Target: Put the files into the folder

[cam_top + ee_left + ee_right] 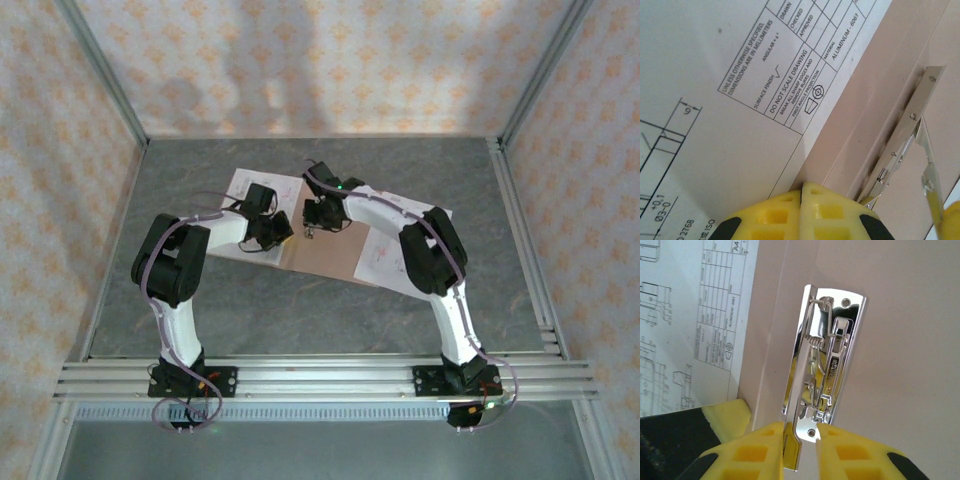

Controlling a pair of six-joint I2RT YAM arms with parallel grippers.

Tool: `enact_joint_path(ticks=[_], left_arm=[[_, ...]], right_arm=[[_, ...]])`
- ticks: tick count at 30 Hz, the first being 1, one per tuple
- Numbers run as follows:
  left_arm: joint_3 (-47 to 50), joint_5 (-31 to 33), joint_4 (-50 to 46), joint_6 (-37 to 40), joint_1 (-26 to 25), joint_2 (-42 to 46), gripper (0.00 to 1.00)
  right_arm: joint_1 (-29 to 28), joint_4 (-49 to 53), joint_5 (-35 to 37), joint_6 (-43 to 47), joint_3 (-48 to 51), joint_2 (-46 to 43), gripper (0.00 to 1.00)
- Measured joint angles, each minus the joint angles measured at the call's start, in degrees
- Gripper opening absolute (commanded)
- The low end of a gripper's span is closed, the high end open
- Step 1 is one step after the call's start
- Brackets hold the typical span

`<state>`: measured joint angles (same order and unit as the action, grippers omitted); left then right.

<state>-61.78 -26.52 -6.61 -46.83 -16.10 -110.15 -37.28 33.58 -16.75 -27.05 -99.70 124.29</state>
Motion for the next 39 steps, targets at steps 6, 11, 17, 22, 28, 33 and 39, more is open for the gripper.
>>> enact_joint_path(ticks=[6,11,17,22,28,33,39], left_arm=[[0.31,1.44,-0.04,-0.17,-0.76,0.26,0.0],[1.09,3.23,0.37,-0.9,-1.55,0.92,0.0],[3.76,4.74,1.68,-3.23,-2.4,2.82,0.0],[6.27,6.16,3.34,-6.16,-4.04,4.55,0.0],[6.75,7.1,3.52,-7.37,-5.27,5.01,0.0],[6.75,7.28,3.52,-7.37,-5.29,5.01,0.0],[6.75,7.3,3.52,-7.37,-5.29,5.01,0.0]], right_arm=[[2.93,1.73,-1.73,-1.22,-0.44,-2.75,0.25],[7.21,1.75,-2.6,-1.64,-0.9,-8.37,0.27],[8.74,-0.11,-2.34,-1.33,1.46,-16.74,0.1],[4.24,-3.69,-1.7,-1.75,14.27,-20.94,0.05],[-2.21,-10.8,-6.29,-5.97,26.43,-17.79,0.04],[-2.47,-16.41,-8.0,-8.79,25.18,-13.03,0.05],[-2.45,-17.77,-8.11,-10.29,17.84,-7.28,0.05]])
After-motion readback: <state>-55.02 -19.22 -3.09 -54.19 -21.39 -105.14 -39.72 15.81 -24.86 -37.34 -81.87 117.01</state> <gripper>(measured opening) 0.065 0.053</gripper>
